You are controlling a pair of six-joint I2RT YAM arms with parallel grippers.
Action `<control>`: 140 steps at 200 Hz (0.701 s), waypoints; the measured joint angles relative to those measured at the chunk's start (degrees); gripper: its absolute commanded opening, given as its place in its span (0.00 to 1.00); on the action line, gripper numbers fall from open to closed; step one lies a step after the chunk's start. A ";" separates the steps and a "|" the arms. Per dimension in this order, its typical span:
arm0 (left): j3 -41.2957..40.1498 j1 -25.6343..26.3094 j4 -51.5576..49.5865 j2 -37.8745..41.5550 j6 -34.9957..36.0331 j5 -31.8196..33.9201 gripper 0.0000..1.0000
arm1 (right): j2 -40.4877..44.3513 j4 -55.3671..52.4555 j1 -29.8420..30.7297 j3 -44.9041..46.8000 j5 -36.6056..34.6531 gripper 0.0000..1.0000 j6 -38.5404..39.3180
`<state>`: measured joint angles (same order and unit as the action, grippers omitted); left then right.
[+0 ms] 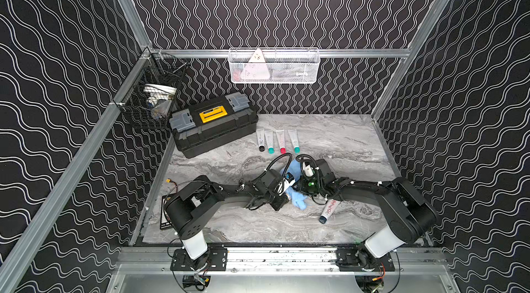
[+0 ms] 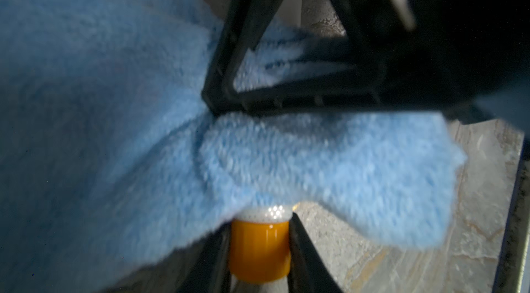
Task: Wipe the surface of the toothpaste tube
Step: Wipe the dirt from the toothpaste tube.
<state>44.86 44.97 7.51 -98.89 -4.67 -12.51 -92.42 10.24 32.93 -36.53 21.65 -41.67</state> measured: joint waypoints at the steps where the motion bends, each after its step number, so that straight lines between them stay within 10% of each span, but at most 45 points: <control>1: 0.00 0.00 0.07 0.00 0.00 -0.02 0.16 | 0.00 0.15 0.09 0.04 -0.02 0.00 -0.13; 140: -1.01 -0.02 3.85 -0.50 -0.15 -0.59 0.16 | -0.61 2.67 -2.43 1.73 1.31 0.00 -1.01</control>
<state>43.86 44.95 11.35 -99.39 -4.82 -13.10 -93.03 12.91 30.50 -34.81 22.96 -42.68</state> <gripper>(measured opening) 0.304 0.073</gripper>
